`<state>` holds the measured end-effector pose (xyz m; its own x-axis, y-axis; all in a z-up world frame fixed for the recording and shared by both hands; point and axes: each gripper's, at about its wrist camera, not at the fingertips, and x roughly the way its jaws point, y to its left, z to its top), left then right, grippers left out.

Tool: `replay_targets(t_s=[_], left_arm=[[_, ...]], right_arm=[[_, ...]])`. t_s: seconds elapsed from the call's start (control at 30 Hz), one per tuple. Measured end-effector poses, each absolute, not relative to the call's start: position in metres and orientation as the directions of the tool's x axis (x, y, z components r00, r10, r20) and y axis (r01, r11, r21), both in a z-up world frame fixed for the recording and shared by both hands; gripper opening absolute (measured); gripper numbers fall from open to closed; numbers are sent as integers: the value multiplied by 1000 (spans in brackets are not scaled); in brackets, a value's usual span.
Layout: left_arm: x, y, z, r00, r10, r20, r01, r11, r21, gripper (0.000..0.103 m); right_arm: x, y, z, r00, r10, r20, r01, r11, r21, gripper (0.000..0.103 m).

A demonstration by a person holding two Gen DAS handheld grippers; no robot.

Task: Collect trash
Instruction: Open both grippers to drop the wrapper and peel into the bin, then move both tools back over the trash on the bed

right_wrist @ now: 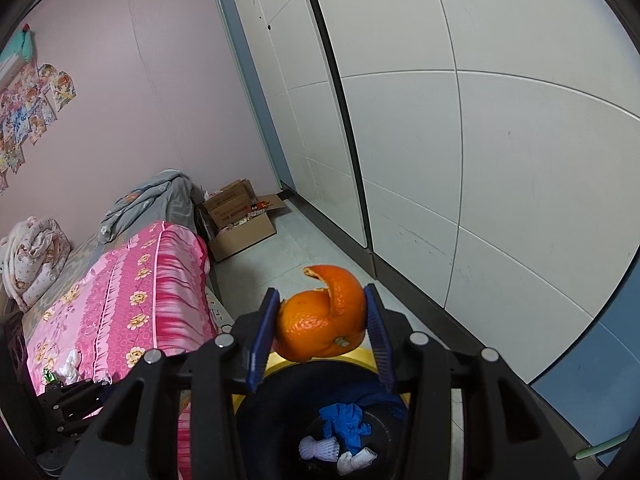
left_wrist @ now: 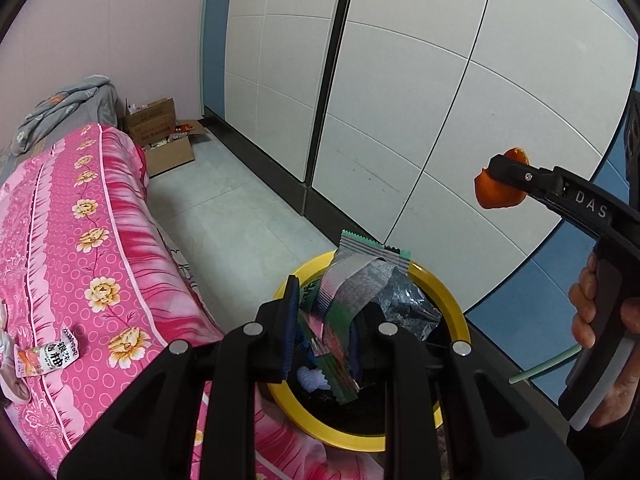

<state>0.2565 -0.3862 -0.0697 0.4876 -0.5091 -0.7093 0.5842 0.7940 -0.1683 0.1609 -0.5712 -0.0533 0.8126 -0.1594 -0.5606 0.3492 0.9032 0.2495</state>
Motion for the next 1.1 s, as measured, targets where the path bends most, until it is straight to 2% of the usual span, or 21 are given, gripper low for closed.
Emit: replay_targets(t_s=[0.07,0.2,0.43,0.73,0.83,1.1], left_arm=[[258,-386,-72,477,-516,-712,587,790,-180,21],[254,-384,-73,477,-527,-703,592,784,-186,44],[249,-372,-62,516,-529,-674,582,794,-177,67],[249,-312,-40,616,-466,-636,502,854,-139,77],[249,-284,-34,649,-430,-627,463,878,-122,79],[253,-202,-17,723,-337,-603,339,934,-115,81]], right_arm=[[164,-572,-55,812,-162,-561,356,899,255,45],[161,-571,-54,810,-192,-554,383,889,252,55],[153,-565,-43,823,-211,-528,383,891,242,57],[148,-534,-31,842,-170,-512,318,923,217,61],[148,-514,-26,851,-141,-506,277,939,204,67],[158,-452,-14,866,-60,-496,159,974,159,70]])
